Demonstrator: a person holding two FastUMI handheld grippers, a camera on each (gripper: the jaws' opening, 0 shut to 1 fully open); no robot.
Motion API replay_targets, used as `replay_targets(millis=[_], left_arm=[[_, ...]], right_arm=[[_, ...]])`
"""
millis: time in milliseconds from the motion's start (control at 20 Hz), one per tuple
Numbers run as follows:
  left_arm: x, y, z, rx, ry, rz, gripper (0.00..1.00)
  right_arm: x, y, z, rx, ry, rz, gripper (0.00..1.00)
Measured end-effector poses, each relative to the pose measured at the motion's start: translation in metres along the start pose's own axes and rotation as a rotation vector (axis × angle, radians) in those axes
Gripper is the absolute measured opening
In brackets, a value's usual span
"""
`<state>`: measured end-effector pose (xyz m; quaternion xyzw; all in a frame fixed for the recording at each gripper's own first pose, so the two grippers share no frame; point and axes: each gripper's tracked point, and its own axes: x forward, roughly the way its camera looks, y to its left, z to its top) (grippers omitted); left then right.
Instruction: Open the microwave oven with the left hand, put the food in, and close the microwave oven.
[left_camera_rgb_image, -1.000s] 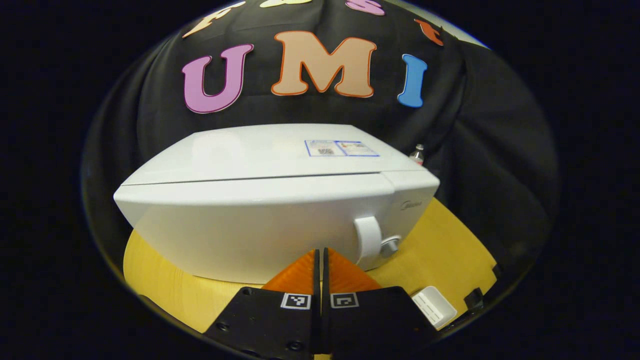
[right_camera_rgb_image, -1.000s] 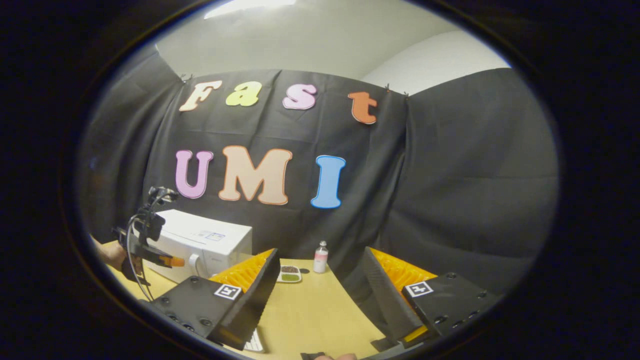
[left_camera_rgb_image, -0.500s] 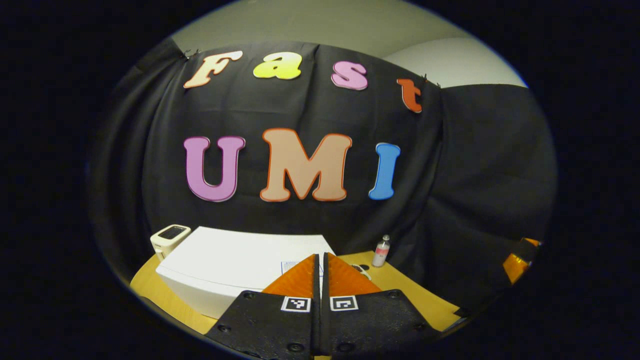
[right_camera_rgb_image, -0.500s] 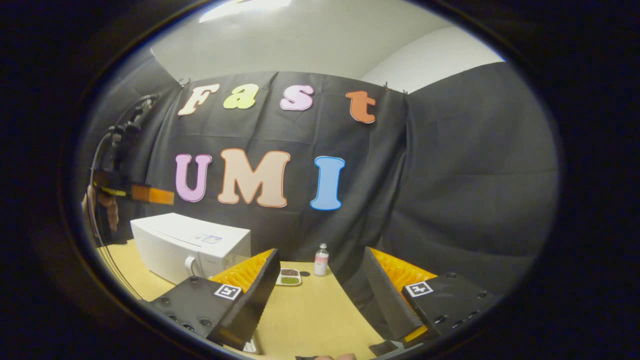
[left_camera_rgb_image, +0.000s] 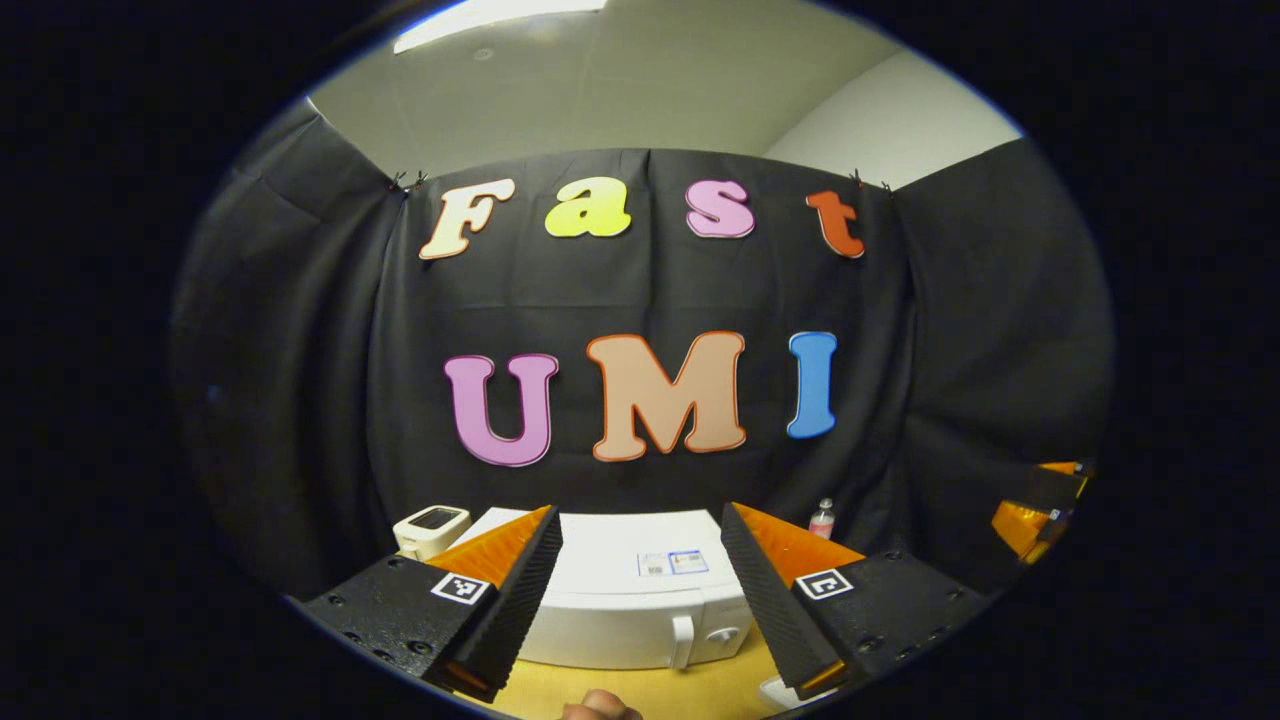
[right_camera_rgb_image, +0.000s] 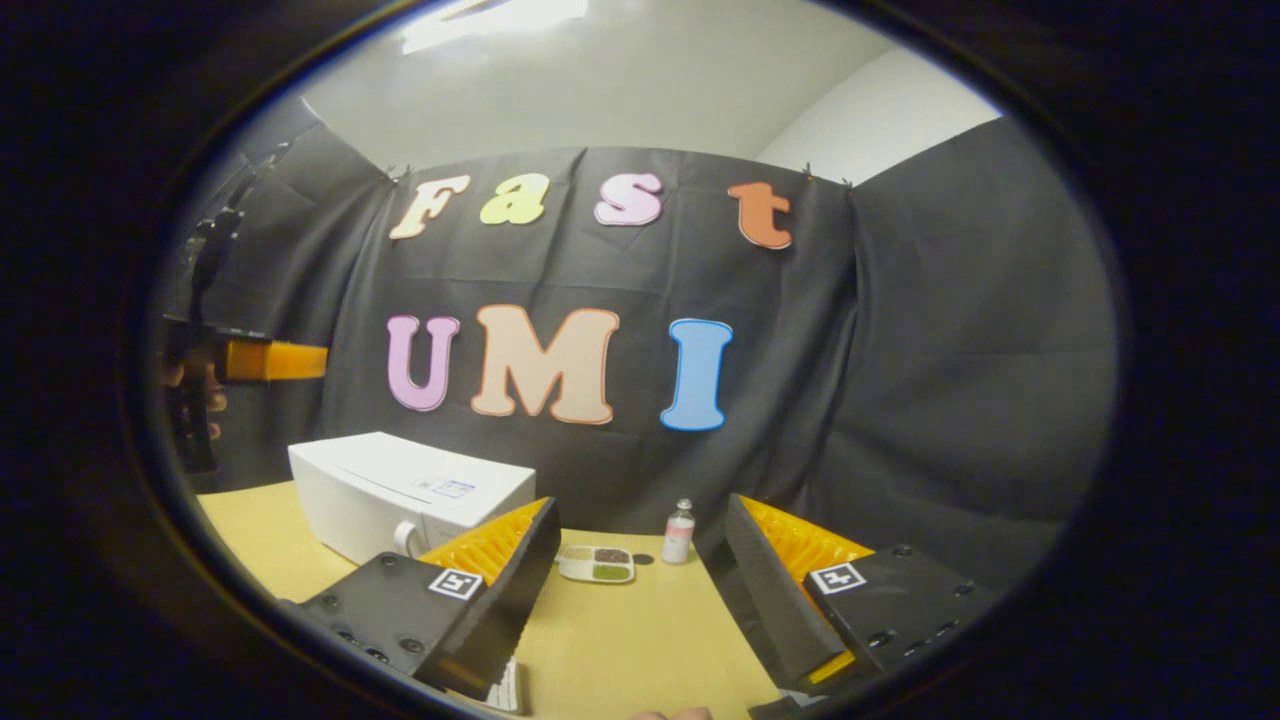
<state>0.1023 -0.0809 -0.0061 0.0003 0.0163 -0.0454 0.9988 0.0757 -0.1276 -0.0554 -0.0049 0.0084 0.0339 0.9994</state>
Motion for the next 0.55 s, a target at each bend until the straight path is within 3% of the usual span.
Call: replay_targets(millis=[100, 200, 550], left_arm=[[-0.017, 0.002, -0.024, -0.008, 0.067, -0.005, 0.95], [-0.027, 0.016, -0.033, -0.006, 0.095, 0.035, 0.95], [-0.048, 0.031, -0.018, -0.016, 0.046, 0.045, 0.95]], right_arm=[[0.004, 0.009, 0.001, 0.000, -0.011, 0.019, 0.97], [0.006, 0.014, 0.004, 0.001, -0.015, 0.033, 0.97], [0.009, 0.044, 0.010, 0.001, -0.027, 0.067, 0.97]])
